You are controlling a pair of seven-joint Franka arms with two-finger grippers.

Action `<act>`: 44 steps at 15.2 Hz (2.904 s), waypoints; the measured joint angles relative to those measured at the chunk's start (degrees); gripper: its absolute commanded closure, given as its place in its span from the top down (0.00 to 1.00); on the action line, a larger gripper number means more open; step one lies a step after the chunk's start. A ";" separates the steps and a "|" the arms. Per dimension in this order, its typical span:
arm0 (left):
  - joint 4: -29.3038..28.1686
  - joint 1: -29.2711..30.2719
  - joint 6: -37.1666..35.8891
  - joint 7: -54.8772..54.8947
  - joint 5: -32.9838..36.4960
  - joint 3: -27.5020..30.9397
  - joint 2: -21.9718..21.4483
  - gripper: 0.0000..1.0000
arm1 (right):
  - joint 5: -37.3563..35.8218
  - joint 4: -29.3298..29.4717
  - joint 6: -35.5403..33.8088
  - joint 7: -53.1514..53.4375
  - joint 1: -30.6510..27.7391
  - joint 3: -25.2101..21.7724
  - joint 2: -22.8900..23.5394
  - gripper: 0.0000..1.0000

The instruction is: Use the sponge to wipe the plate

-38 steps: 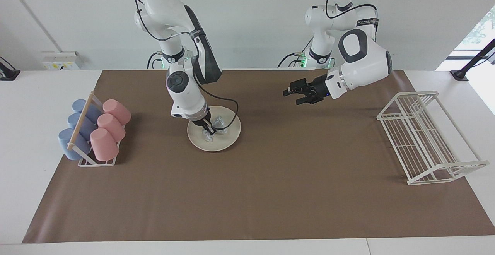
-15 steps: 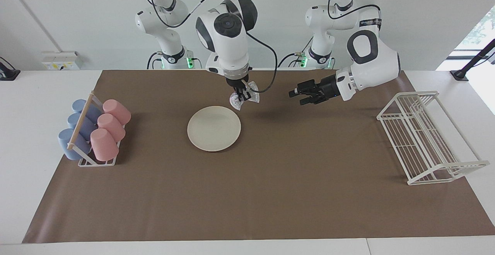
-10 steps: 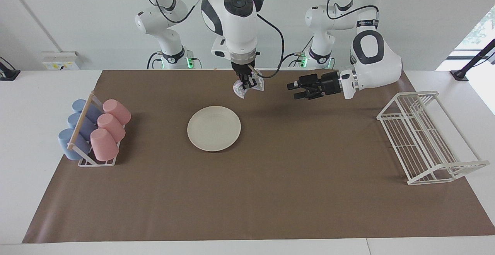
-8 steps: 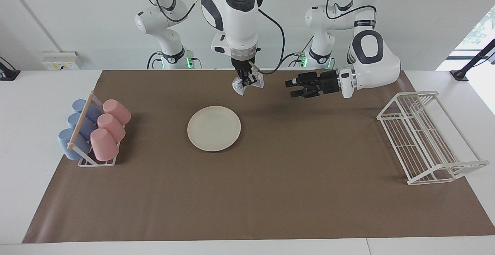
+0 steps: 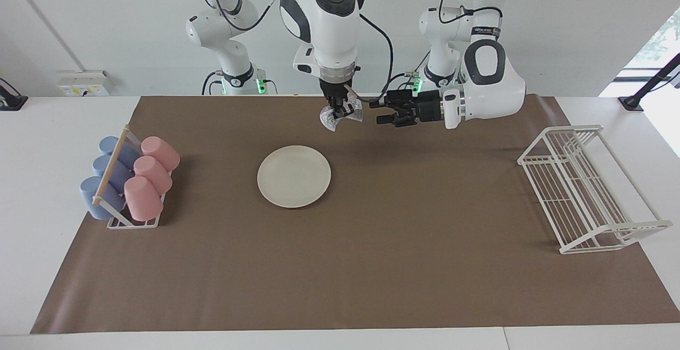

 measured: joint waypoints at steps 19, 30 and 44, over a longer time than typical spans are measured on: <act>-1.18 -3.13 3.27 -0.81 -2.99 -0.12 -0.20 0.00 | 0.00 0.08 0.04 0.00 0.01 0.00 0.01 0.34; -1.23 -2.44 3.26 -2.42 -3.10 0.82 -0.26 0.00 | -0.01 0.15 -0.38 -3.10 -0.75 -0.13 0.36 1.00; -0.28 3.00 8.89 -7.75 10.27 1.30 -0.22 0.00 | -0.02 -1.52 -7.72 -66.73 -22.13 -0.78 -8.27 1.00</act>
